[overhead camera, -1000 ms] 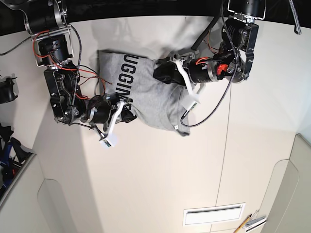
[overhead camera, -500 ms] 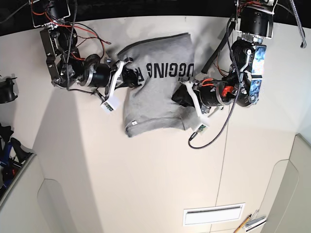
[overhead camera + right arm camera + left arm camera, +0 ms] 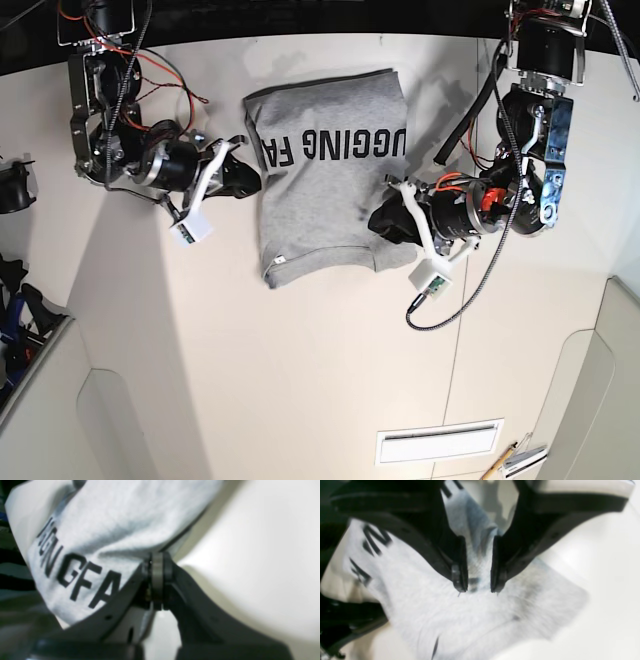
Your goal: Fold the T-shirt properly
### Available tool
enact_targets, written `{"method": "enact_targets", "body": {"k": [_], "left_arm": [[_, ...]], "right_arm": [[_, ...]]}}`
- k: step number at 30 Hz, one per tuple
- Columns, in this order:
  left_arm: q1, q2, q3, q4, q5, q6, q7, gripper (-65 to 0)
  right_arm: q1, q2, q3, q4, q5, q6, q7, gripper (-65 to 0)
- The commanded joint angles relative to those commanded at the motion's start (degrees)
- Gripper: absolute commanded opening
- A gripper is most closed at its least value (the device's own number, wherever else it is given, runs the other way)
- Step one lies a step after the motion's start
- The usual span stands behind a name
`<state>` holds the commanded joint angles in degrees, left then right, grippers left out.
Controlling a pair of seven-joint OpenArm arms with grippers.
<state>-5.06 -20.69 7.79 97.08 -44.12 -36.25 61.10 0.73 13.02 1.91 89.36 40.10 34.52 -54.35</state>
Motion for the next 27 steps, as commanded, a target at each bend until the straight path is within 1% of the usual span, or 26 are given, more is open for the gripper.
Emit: {"method": "enact_targets", "body": {"k": [3, 5, 7, 9, 11, 16, 18, 19, 22, 23, 25, 27], "left_arm": [[2.80, -3.15, 0.00, 5.11, 0.00, 0.00, 0.44, -47.6], [6.29, -5.14, 0.00, 7.96, 0.02, 0.02, 0.44, -47.6], [10.36, -6.95, -0.44, 11.17, 0.44, 0.02, 0.48, -47.6], [14.80, -8.07, -2.97, 14.80, 0.66, 0.04, 0.83, -47.6], [20.00, -8.24, -7.74, 18.53, 0.46, 0.02, 0.87, -47.6], [34.77, -8.22, -20.46, 25.86, -2.23, -0.68, 2.16, -47.6], [41.27, -8.22, -24.04, 27.54, -2.36, -1.60, 2.16, -47.6], [44.57, -8.22, -25.53, 28.00, -2.36, -1.97, 2.16, -47.6], [53.53, -8.20, -29.00, 28.15, -1.51, -1.95, 2.12, -47.6], [56.22, -8.22, -29.70, 28.15, -0.48, -1.95, 2.10, -47.6], [61.31, -8.22, -29.99, 28.11, 1.42, -1.95, 2.08, -47.7], [66.34, -8.20, -29.99, 28.11, 2.51, -1.95, 0.98, -47.7]], "right_arm": [[-1.31, 1.42, 3.15, 4.37, 4.04, 0.00, -3.06, -65.0], [-2.93, 2.82, 4.44, 7.10, 5.03, 0.00, -4.70, -65.0], [-5.25, 5.11, 5.27, 9.16, 5.57, 0.00, -4.85, -65.0], [-8.09, 7.52, 5.77, 10.95, 6.51, 0.00, -4.85, -65.0], [-11.17, 9.66, 5.97, 12.59, 8.39, 0.00, -4.90, -65.0], [-18.97, 13.94, 5.97, 16.90, 9.51, 0.02, -5.16, -65.0], [-21.79, 15.87, 5.95, 17.90, 10.58, 0.02, -5.70, -65.0], [-23.26, 16.72, 5.95, 18.25, 11.10, 0.02, -5.95, -65.0], [-27.52, 19.41, 5.95, 18.32, 12.04, 0.17, -6.14, -65.0], [-28.96, 20.13, 5.95, 18.32, 11.98, 0.66, -6.14, -65.0], [-31.91, 21.94, 5.95, 18.32, 11.98, 0.74, -6.14, -65.0], [-34.77, 24.02, 5.90, 18.32, 11.98, 0.74, -6.12, -65.0]]}}
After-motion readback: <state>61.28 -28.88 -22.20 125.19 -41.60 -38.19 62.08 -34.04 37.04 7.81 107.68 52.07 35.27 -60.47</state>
